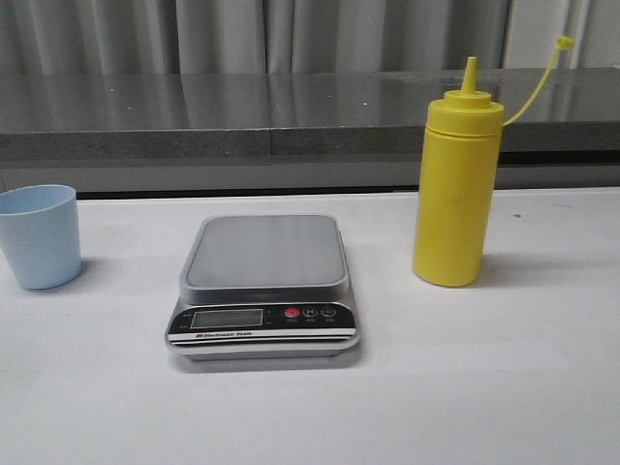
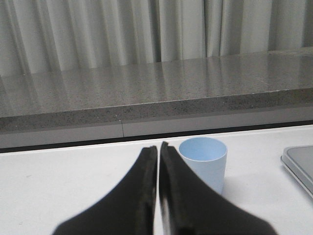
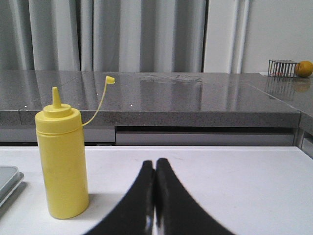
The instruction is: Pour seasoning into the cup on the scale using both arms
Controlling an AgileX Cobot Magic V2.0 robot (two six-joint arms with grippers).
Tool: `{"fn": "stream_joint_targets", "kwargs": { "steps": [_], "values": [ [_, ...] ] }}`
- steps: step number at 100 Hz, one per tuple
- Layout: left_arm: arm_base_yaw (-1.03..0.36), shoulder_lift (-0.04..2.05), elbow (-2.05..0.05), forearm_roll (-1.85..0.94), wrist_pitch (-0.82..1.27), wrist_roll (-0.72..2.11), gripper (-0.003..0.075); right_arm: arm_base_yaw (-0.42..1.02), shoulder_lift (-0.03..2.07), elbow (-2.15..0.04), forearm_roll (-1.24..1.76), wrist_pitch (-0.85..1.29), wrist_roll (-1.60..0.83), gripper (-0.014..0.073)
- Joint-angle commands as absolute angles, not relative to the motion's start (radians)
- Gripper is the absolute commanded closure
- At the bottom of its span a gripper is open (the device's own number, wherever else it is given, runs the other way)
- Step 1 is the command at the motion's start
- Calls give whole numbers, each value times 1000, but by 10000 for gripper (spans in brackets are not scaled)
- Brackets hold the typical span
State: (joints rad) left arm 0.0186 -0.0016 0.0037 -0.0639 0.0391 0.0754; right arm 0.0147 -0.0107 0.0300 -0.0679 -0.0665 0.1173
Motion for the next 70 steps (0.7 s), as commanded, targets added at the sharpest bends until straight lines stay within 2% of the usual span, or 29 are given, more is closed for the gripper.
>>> {"fn": "stream_joint_targets", "kwargs": {
  "steps": [1, 39, 70],
  "values": [
    [12, -40, 49, -64, -42, 74, 710, 9, -24, 26, -77, -144, 118, 654],
    [12, -40, 38, -67, -53, 72, 710, 9, -24, 26, -77, -144, 118, 654],
    [12, 30, -164, -83, 99, 72, 710, 9, -24, 26, -77, -144, 118, 654]
  ]
}}
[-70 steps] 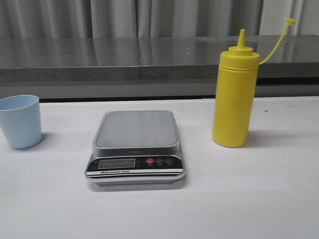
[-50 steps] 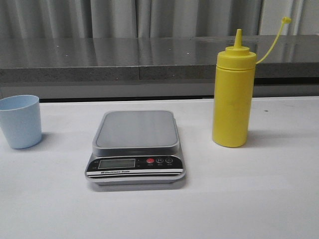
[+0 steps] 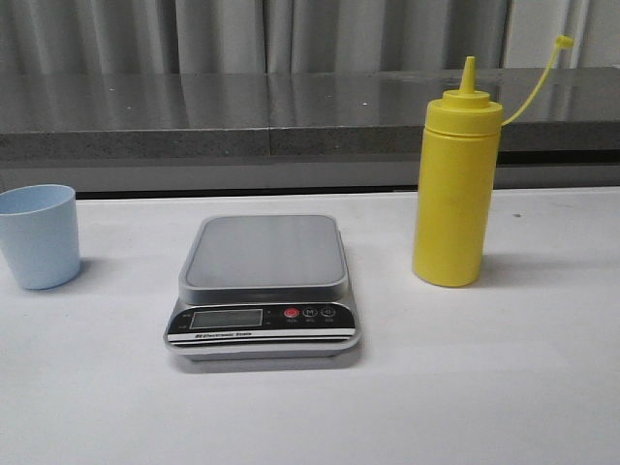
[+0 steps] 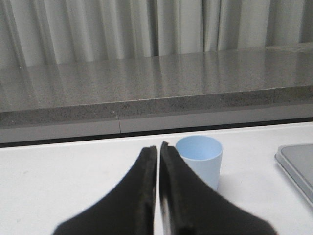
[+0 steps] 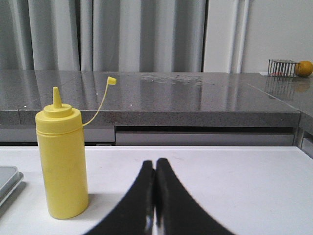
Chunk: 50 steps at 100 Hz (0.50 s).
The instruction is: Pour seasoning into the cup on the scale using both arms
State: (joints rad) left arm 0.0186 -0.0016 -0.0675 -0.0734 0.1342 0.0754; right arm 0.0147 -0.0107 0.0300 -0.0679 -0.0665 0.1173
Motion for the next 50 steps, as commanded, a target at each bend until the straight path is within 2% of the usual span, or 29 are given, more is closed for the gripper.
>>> {"fn": "stream_joint_targets", "kwargs": {
  "steps": [1, 50],
  "values": [
    [12, 38, -169, -83, 106, 72, 710, 9, -24, 26, -77, -144, 118, 654],
    [10, 439, -525, -81, 315, 72, 710, 9, -24, 26, -77, -144, 118, 654]
  ]
}}
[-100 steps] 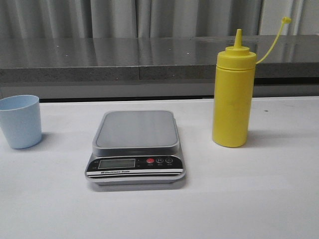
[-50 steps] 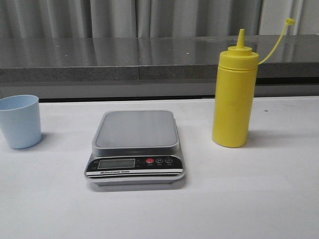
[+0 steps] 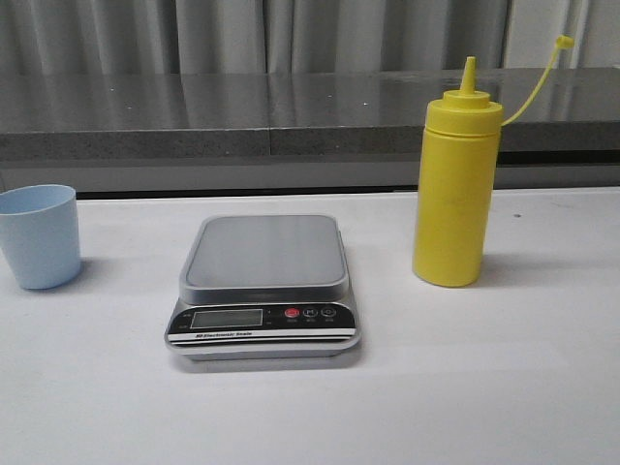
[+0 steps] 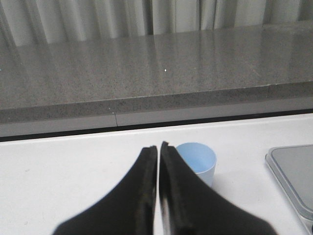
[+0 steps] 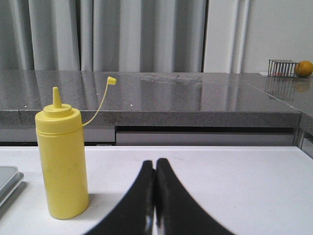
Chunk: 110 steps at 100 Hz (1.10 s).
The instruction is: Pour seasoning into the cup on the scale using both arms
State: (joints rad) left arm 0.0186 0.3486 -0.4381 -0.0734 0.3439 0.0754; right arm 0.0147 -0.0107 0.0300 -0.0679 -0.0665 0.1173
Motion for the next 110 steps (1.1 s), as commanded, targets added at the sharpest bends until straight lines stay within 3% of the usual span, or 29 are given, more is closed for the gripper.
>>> {"fn": "stream_joint_targets", "kwargs": {
  "steps": [1, 20, 27, 34, 49, 57, 78, 110],
  "values": [
    [10, 446, -534, -81, 318, 72, 710, 9, -24, 26, -77, -144, 118, 654],
    [10, 632, -648, -81, 378, 72, 705, 9, -24, 26, -77, -144, 118, 654],
    [10, 696, -679, -81, 380, 72, 671, 9, -24, 26, -77, -144, 118, 654],
    [10, 756, -707, -83, 387, 72, 588, 9, -24, 26, -77, -144, 118, 654],
    [10, 887, -766, -136, 405, 72, 318, 9, -24, 26, -77, -144, 118, 654],
    [10, 957, -807, -142, 407, 72, 240, 9, -24, 26, -77, -144, 118, 654],
    [10, 1147, -921, -147, 418, 72, 249, 9, -24, 26, -77, -144, 118, 654],
    [10, 1435, -1148, -169, 645, 72, 249, 9, -24, 26, -77, -144, 118, 654]
  ]
}}
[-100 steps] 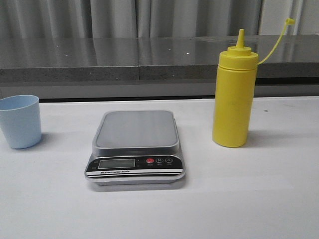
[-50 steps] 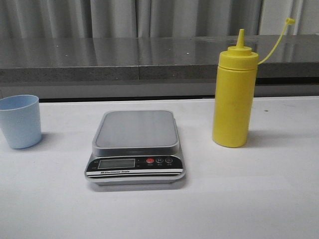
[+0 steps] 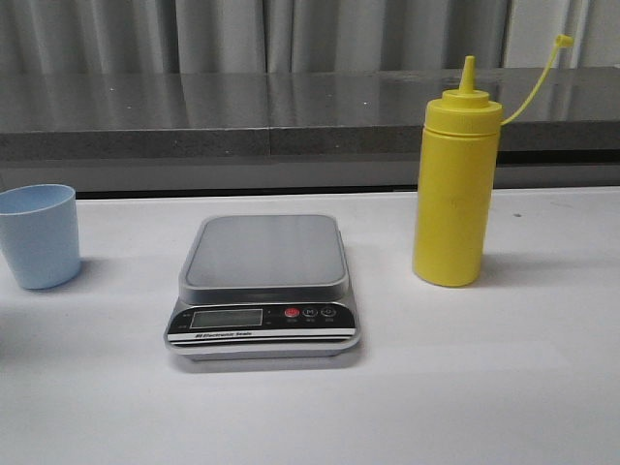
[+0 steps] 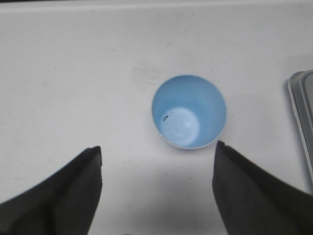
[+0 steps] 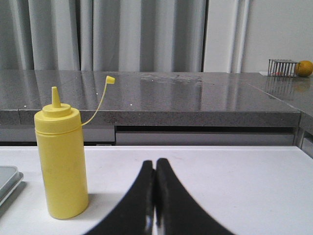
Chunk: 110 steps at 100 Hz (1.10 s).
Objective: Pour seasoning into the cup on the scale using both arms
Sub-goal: 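Lower the left gripper over the light blue cup and close on its rim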
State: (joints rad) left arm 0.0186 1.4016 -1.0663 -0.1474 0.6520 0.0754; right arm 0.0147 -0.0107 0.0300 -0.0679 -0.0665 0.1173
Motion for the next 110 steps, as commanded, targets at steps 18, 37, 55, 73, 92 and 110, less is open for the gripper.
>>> {"fn": "stream_joint_targets", "kwargs": {
  "steps": [18, 37, 55, 73, 92, 110],
  "values": [
    [10, 1559, -1243, -169, 706, 72, 249, 9, -24, 26, -77, -144, 118, 654],
    [10, 1659, -1317, -169, 736, 72, 249, 9, -24, 26, -77, -144, 118, 654],
    [10, 1738, -1361, -169, 741, 72, 249, 9, -24, 26, -77, -144, 118, 654],
    [10, 1795, -1378, -169, 723, 72, 249, 9, -24, 26, -77, -144, 118, 654],
    [10, 1837, -1378, -169, 707, 72, 249, 9, -24, 26, -77, -144, 118, 654],
    [10, 1838, -1378, -169, 690, 72, 286, 9, -24, 26, -77, -144, 118, 654]
  ]
}}
